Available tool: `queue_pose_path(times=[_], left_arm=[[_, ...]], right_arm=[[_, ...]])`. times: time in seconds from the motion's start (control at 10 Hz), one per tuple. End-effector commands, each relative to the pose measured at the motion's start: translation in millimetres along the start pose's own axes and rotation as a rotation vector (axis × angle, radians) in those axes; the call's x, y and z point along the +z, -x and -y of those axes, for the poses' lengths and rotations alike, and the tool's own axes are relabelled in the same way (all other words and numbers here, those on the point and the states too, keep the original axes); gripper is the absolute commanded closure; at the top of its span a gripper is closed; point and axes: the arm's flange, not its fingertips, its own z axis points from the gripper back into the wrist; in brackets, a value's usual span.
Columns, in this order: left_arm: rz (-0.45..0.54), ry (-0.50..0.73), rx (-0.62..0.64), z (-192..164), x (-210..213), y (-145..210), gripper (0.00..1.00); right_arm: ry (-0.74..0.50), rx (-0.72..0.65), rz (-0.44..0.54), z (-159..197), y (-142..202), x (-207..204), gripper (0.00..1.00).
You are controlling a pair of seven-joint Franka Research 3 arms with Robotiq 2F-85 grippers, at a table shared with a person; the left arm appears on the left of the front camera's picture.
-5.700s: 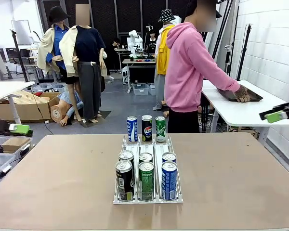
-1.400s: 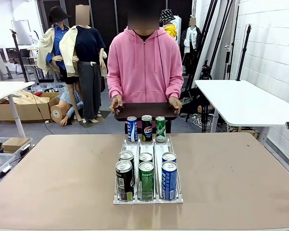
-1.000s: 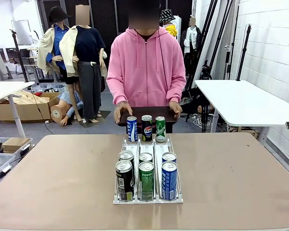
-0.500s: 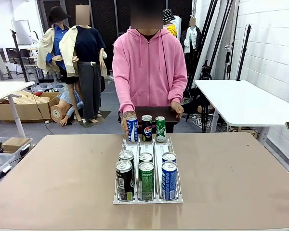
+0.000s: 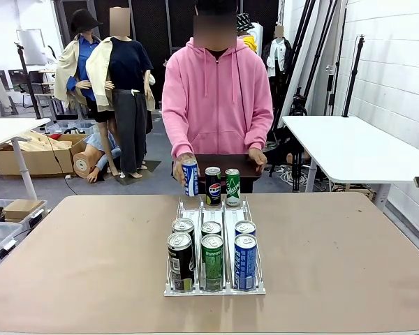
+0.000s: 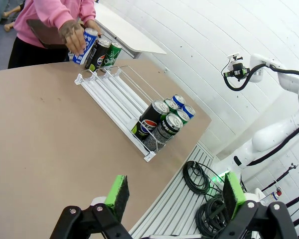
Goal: Retrieve and hand over the desired beverage to the person.
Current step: Pick up a can of the same type that the person held from the Automatic Can Dispenser.
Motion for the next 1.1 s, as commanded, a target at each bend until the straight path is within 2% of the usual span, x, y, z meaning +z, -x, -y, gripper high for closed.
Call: queue_pose_path(times=[0.0, 1.0], left_arm=[[0.01, 0.008, -0.006, 2.3, 1.2, -1.1, 0.0], [0.01, 0.008, -0.006, 2.3, 1.2, -1.1, 0.0]], right_arm=[[0.0, 0.0, -0.001, 0.0, 0.0, -0.2, 0.0], [0.0, 0.0, -0.001, 0.0, 0.0, -0.2, 0.0]])
